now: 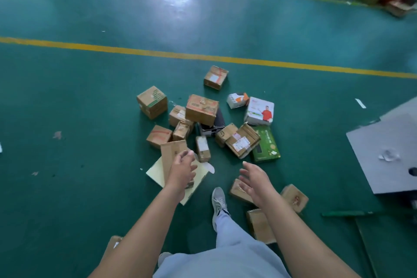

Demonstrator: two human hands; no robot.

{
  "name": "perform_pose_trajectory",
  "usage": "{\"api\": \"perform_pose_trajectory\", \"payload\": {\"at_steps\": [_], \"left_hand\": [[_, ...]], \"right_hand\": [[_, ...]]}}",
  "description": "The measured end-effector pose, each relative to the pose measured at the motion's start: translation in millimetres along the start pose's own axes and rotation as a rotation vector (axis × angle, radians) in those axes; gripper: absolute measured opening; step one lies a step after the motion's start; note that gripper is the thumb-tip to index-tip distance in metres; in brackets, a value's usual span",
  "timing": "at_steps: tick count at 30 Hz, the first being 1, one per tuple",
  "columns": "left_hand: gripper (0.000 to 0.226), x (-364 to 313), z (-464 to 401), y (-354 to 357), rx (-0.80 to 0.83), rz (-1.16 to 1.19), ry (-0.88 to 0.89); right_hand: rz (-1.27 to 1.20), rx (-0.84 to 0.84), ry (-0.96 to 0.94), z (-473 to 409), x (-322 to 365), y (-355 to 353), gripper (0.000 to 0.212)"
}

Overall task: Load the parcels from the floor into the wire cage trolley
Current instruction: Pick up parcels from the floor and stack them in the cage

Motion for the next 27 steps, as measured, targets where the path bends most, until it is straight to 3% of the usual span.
{"api": "perform_pose_trajectory", "payload": {"at_steps": [6,11,20,27], "left_hand": [[0.039,-18,-73,65,0.037,-0.027,-0.049],[0.041,-47,-152,117,-0.044,-0.127,-0.061],[0.049,-98,-264,249,-0.027,-0.356,-0.130],[0.049,-115,-308,272,-0.006,-0.456,-0.179]], "right_hand": [[-0.067,0.015,0.025,-69,41,-15,0.009],[-0.095,0.084,0.049,-154,107,-23,0.014],[-0.092,0.025,0.162,-281,194,-74,0.015],[-0.060,0.065,0.209,-335,235,-49,0.011]]}}
Point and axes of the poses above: each hand's wrist, its own z-axis away from the middle knuckle, its own y-axis out of the palm, x = y × z, the point moved 5 cm from there along -z, towards the middle knuckle, and after that the axes turned 5 degrees about z, right-handed, at the moved point
